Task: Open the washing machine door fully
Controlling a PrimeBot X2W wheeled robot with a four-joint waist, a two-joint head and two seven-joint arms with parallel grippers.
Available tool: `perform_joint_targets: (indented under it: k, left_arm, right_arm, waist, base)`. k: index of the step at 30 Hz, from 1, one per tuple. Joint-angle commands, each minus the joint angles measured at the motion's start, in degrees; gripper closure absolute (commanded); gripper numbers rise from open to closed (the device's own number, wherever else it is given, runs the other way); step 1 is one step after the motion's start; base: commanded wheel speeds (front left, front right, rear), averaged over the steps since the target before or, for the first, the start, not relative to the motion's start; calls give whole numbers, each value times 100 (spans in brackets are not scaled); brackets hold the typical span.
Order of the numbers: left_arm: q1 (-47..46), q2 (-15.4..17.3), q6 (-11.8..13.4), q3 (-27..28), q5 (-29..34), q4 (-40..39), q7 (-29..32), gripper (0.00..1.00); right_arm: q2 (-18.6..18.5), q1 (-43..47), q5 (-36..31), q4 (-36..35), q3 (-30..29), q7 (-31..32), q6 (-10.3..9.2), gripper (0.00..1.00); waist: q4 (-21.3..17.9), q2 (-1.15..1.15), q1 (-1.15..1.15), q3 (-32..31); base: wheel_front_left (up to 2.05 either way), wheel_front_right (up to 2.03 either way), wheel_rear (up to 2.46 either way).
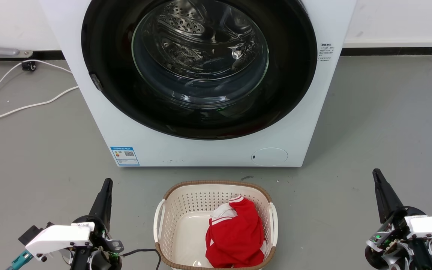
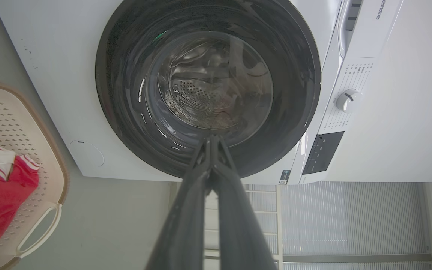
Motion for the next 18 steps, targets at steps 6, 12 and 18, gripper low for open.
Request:
perform_joint_targets:
  k: [6, 12, 18]
  left_arm:
    - [-1, -2, 0, 2, 0, 0, 0, 0]
    - [60, -24, 2, -97, 18, 48, -97, 0]
    - [34, -24, 0, -212, 165, -106, -277, 0]
  right_arm:
    - [2, -1, -1, 0, -4, 1, 0, 0]
    - [11, 106, -3, 39, 59, -104, 0, 0]
    - [14, 153, -136, -87, 78, -275, 0, 0]
  waist:
    - [0, 0, 0, 0]
    - [-1, 0, 0, 1]
    - [7, 0, 0, 0]
  base:
    - [0, 0, 0]
    - [0, 0, 0]
    - [0, 0, 0]
